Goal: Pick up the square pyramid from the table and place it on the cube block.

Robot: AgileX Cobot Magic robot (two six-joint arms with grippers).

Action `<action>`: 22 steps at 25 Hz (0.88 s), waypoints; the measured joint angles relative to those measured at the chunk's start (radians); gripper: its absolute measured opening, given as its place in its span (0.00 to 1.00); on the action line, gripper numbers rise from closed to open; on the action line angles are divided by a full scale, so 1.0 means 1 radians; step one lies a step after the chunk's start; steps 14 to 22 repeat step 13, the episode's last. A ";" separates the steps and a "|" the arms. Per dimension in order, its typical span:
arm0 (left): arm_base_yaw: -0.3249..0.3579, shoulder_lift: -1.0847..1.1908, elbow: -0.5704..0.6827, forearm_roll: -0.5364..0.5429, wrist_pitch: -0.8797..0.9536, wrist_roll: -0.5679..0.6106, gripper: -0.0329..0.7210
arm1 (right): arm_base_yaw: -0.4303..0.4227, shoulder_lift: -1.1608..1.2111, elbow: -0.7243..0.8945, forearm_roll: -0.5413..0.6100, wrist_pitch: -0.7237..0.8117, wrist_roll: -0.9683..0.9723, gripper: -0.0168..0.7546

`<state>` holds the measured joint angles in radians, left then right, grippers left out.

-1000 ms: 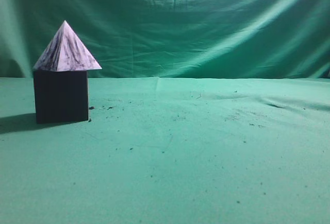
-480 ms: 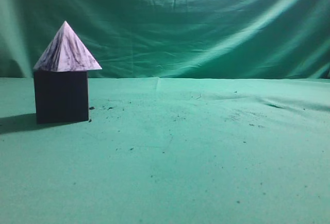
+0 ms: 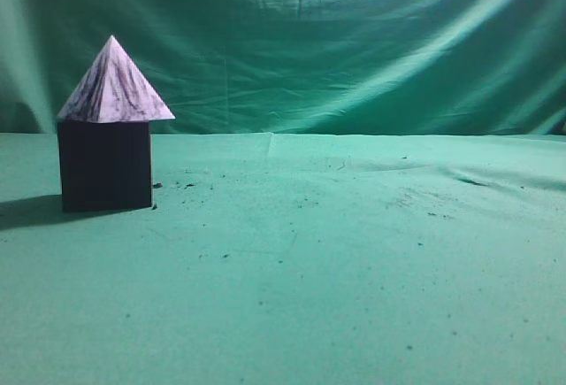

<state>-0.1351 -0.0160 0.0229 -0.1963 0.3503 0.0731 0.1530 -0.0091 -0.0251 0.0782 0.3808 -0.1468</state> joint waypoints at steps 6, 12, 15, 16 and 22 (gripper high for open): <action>0.000 0.000 0.000 0.000 0.000 0.000 0.04 | -0.005 0.000 0.051 0.006 -0.006 0.000 0.02; 0.000 0.000 0.000 0.000 0.000 0.000 0.04 | -0.005 0.000 0.051 0.007 -0.008 -0.021 0.02; 0.000 0.000 0.000 0.000 0.000 0.000 0.04 | -0.005 0.000 0.051 0.007 -0.008 -0.021 0.02; 0.000 0.000 0.000 0.000 0.000 0.000 0.04 | -0.005 0.000 0.051 0.007 -0.008 -0.021 0.02; 0.000 0.000 0.000 0.000 0.000 0.000 0.04 | -0.005 0.000 0.051 0.007 -0.008 -0.021 0.02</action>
